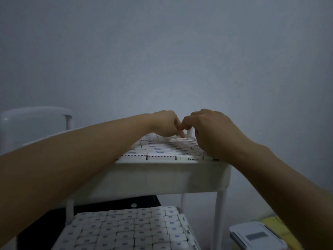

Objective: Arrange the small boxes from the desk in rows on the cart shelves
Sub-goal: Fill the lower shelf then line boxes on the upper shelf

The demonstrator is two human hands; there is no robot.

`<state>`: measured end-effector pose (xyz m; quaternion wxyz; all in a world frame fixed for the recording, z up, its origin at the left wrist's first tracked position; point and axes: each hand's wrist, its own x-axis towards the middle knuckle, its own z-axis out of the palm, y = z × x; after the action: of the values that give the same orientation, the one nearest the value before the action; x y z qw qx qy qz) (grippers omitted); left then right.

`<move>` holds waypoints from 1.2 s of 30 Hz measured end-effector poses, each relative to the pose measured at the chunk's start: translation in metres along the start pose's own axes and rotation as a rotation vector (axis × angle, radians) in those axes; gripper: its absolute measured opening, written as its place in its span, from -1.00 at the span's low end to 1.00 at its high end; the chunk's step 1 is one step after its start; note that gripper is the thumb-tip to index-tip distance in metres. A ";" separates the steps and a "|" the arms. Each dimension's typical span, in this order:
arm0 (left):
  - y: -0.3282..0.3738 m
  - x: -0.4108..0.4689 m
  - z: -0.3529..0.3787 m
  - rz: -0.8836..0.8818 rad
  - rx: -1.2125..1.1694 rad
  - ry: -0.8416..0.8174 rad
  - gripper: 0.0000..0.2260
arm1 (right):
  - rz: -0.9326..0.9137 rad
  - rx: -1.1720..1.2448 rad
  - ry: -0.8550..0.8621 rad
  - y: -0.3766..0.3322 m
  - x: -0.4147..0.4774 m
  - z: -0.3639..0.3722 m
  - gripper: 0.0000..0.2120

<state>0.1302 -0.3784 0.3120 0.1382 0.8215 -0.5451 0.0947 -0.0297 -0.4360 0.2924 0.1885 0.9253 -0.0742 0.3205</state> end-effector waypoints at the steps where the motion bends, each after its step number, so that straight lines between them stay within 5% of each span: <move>1: 0.002 -0.006 -0.004 -0.014 0.023 0.016 -0.68 | 0.002 0.027 0.045 -0.003 -0.003 0.002 -0.58; 7: 0.001 -0.098 -0.039 0.018 -0.120 0.457 -0.71 | 0.021 0.356 0.350 -0.051 -0.025 -0.007 -0.66; 11: -0.025 -0.202 -0.031 0.084 -0.229 0.656 -0.72 | -0.136 0.562 0.503 -0.114 -0.041 -0.012 -0.75; 18: -0.114 -0.360 0.055 -0.215 -0.174 0.884 -0.81 | -0.372 0.868 0.139 -0.246 -0.059 0.041 -0.69; 21: -0.167 -0.424 0.106 -0.504 -0.060 0.826 -0.78 | -0.403 0.954 -0.134 -0.297 -0.063 0.073 -0.67; 25: -0.205 -0.483 0.169 -0.726 0.185 0.526 -0.78 | -0.416 0.859 -0.541 -0.359 -0.068 0.129 -0.54; 31: -0.205 -0.504 0.210 -0.843 0.346 0.312 -0.53 | -0.249 0.608 -0.602 -0.417 -0.072 0.195 -0.27; 36: -0.209 -0.507 0.215 -0.702 0.118 0.430 -0.64 | -0.259 0.494 -0.599 -0.426 -0.072 0.214 -0.38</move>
<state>0.1267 0.0684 -0.0722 0.2257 0.9254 -0.1843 0.2424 0.1451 -0.1289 -0.0354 -0.0306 0.9969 0.0704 0.0186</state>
